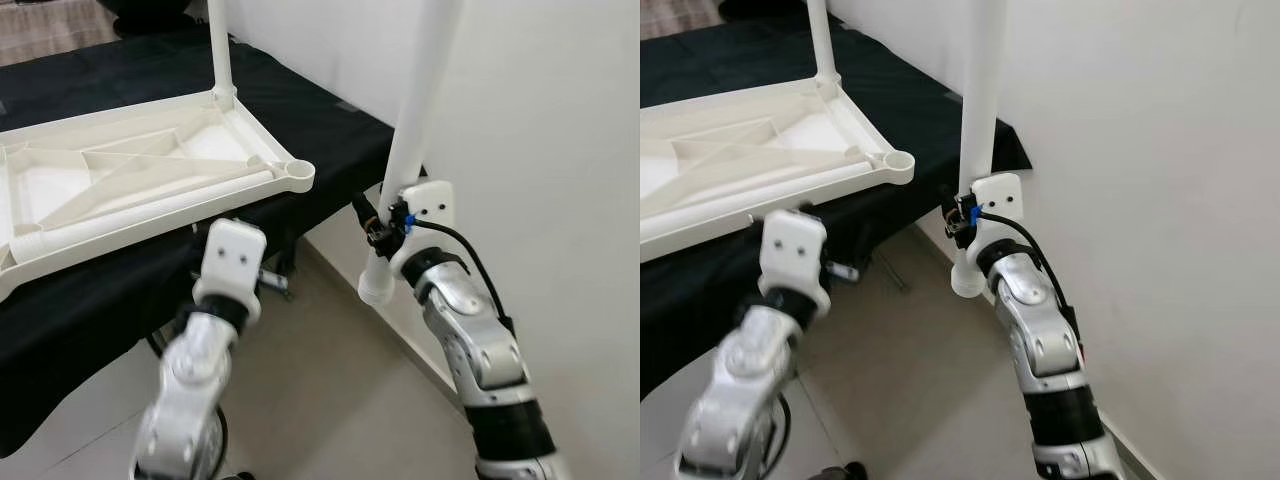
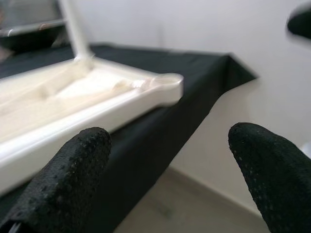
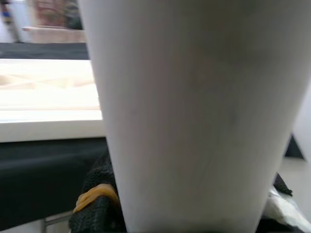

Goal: Building children table

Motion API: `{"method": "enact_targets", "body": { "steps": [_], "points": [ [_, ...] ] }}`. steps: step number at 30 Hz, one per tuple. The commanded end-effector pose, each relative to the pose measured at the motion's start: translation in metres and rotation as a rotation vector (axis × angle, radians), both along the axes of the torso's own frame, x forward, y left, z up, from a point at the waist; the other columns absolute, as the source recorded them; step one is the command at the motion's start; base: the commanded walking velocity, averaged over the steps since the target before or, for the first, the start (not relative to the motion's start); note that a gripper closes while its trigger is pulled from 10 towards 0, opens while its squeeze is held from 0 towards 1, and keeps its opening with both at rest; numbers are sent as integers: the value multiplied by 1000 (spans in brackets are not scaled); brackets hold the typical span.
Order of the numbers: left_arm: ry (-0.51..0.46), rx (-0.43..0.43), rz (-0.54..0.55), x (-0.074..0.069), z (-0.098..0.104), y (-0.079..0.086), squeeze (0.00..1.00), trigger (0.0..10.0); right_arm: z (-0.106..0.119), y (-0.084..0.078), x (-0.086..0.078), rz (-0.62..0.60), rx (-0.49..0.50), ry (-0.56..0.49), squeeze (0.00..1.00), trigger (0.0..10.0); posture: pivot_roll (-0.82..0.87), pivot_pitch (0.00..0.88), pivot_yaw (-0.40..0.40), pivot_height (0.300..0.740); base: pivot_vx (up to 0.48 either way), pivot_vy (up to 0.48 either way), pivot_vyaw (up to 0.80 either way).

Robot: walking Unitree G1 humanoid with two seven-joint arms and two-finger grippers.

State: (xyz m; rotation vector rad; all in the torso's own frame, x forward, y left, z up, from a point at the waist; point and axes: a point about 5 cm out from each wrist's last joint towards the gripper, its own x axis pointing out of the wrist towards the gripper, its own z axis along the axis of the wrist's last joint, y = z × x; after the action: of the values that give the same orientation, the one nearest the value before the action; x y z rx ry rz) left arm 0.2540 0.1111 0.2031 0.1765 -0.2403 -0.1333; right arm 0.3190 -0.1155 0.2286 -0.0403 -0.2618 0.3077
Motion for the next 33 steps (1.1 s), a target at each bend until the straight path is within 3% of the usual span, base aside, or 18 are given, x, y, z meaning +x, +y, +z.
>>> {"method": "enact_targets", "body": {
  "steps": [1, 8, 18, 23, 33],
  "points": [
    [-44, 31, 8, -5, 6, 0, 0, 10000, 6, 3, -4, 11, 4, -28, 0, 10000, 71, 138, -107, 740, 0, 0, 800],
    [-77, 15, 57, -2, 21, 2, 0, 10000, 20, -7, -1, -26, -22, -85, 0, 10000, 65, 132, -105, 740, 0, 0, 800],
    [-36, -23, 89, 0, 17, 6, 0, 10000, 21, -9, 4, -41, -27, -62, 0, 10000, 69, 118, -107, 740, 0, 0, 800],
    [-25, -69, 109, 4, 19, 12, 0, 10000, 16, -7, 2, -22, -7, -32, 0, 10000, 68, 114, -105, 740, 107, 0, 0],
    [-40, -56, 159, 10, 24, 25, 0, 10000, 14, -7, 1, -26, 4, -34, 0, 10000, 65, 106, -103, 740, 385, 0, 0]
  ]
}}
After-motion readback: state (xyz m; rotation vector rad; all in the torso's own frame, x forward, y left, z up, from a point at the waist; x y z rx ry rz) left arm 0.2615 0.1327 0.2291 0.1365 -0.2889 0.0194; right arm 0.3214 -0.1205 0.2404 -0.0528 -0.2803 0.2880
